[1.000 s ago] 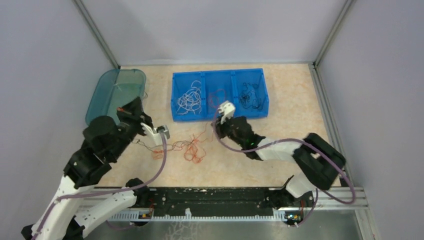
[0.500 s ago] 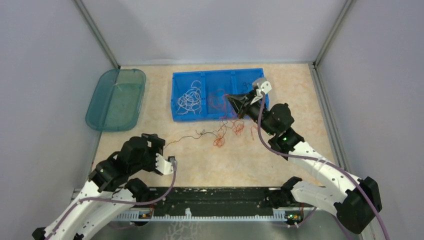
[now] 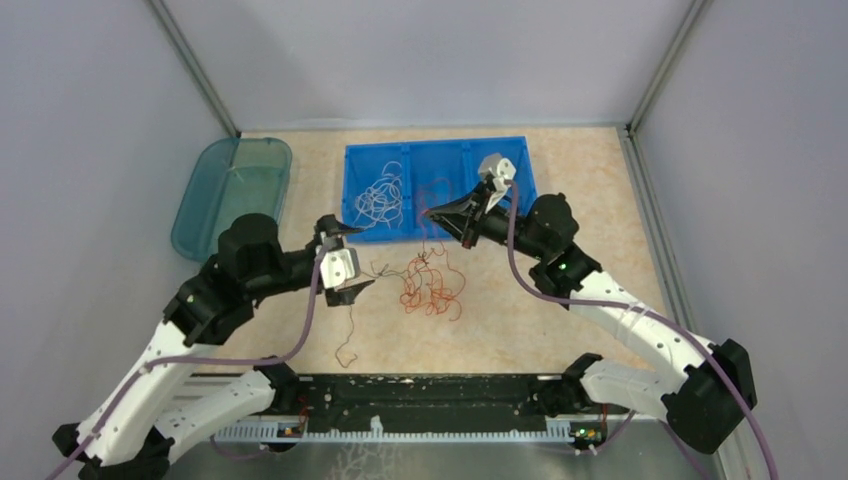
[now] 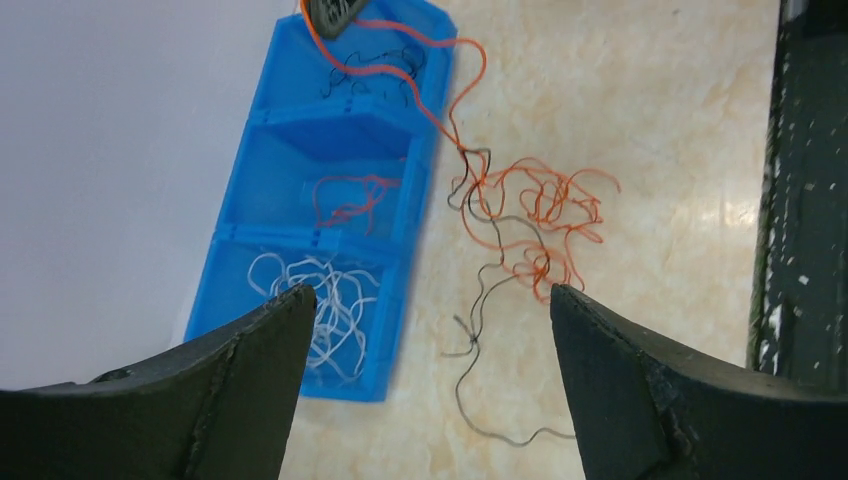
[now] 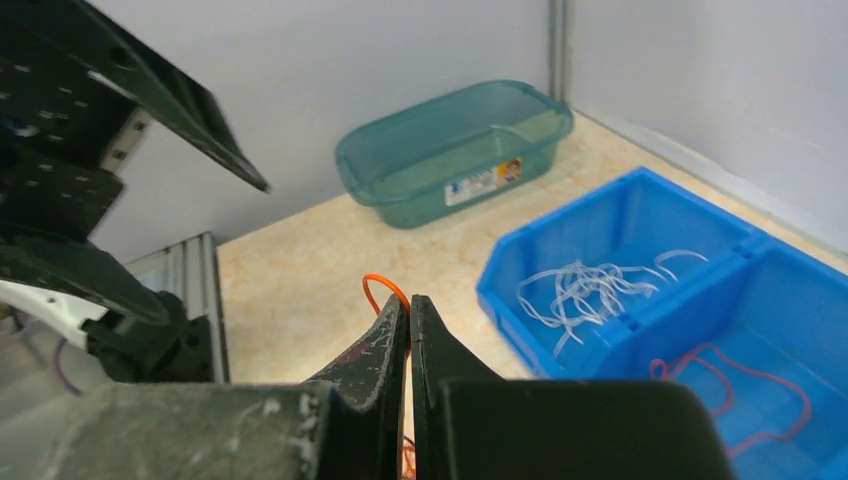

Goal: Untangle the cables

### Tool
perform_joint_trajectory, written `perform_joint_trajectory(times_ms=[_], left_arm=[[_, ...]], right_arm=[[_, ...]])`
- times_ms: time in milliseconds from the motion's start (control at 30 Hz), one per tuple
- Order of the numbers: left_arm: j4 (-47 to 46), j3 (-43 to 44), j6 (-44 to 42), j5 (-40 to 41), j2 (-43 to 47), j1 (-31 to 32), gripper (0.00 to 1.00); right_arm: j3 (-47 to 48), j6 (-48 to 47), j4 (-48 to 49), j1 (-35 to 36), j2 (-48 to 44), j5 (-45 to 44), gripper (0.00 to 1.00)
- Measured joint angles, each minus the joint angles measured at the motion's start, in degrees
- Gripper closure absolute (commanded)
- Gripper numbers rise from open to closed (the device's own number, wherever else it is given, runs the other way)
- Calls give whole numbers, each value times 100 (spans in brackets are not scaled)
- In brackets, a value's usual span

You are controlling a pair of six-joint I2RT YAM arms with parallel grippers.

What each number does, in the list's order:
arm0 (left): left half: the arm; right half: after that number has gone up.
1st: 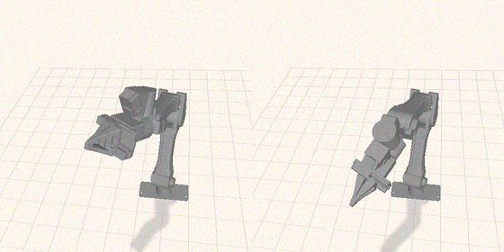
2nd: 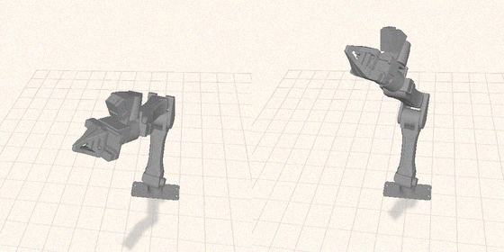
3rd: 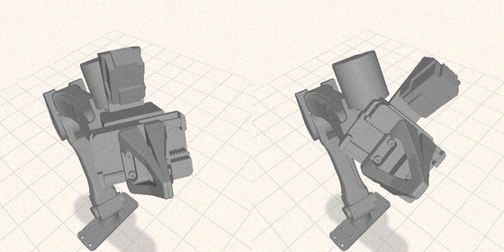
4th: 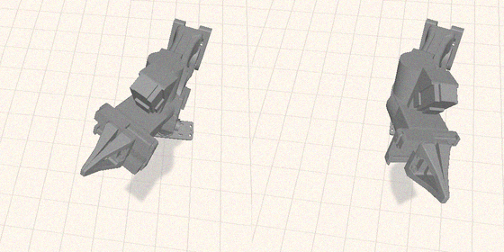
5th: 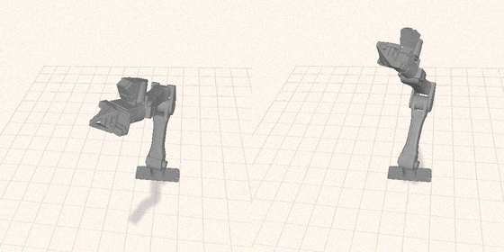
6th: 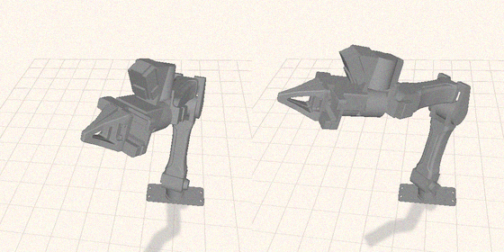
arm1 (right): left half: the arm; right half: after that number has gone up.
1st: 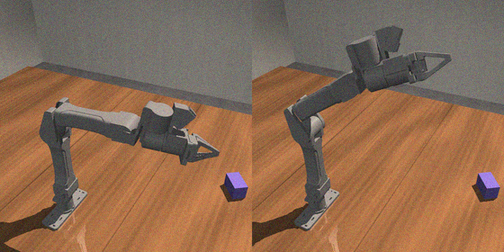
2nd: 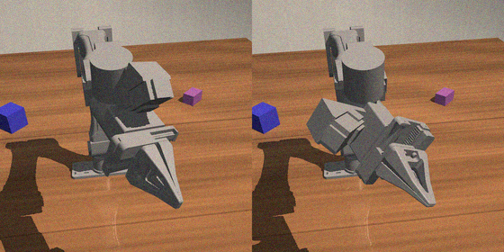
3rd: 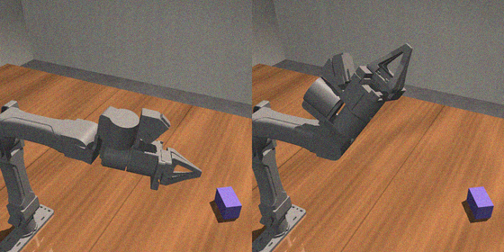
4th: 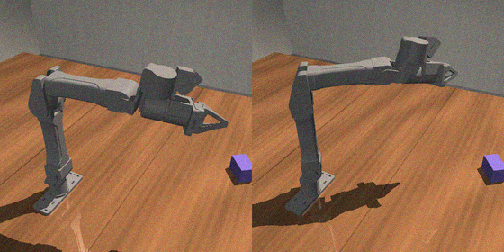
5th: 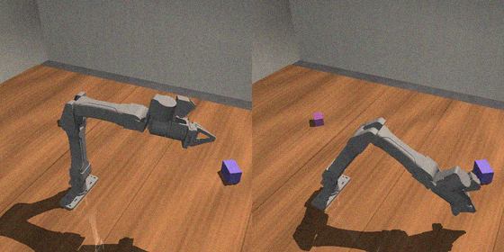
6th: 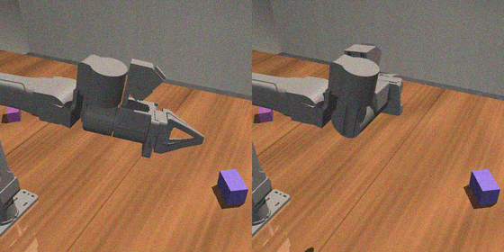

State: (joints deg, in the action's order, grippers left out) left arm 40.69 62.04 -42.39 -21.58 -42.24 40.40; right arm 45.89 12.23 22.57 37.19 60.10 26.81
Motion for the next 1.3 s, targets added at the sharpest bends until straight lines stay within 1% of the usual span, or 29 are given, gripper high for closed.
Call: perform_joint_trajectory(times_ms=[133,233,333,567,667,800,1000,1067,1267,1300], left_arm=[[-800,7,723,-424,-564,0,18],[-1220,7,1143,-732,-973,0,20],[-1515,7,1530,-1025,-1257,0,20],[-2087,-177,2304,-1517,-1281,0,18],[-2380,-400,2804,-1786,-1250,0,19],[-2719,-470,3432,-2015,-1320,-46,23],[-3261,-498,4183,-2275,-1375,-162,41],[-3392,-535,4395,-2350,-1375,-192,50],[-3604,-621,4778,-2653,-1375,-234,91],[-3609,-632,4793,-2688,-1375,-243,95]], right_arm=[[214,42,-4,256,190,295,100],[299,39,-33,485,282,444,100],[332,50,-7,632,334,557,100],[332,260,254,684,334,638,100],[330,407,448,717,334,660,100],[330,664,844,745,334,651,100],[323,894,1281,894,334,584,100],[315,940,1360,918,334,575,100],[199,1038,1534,920,365,522,100],[197,1045,1550,920,376,516,100]])
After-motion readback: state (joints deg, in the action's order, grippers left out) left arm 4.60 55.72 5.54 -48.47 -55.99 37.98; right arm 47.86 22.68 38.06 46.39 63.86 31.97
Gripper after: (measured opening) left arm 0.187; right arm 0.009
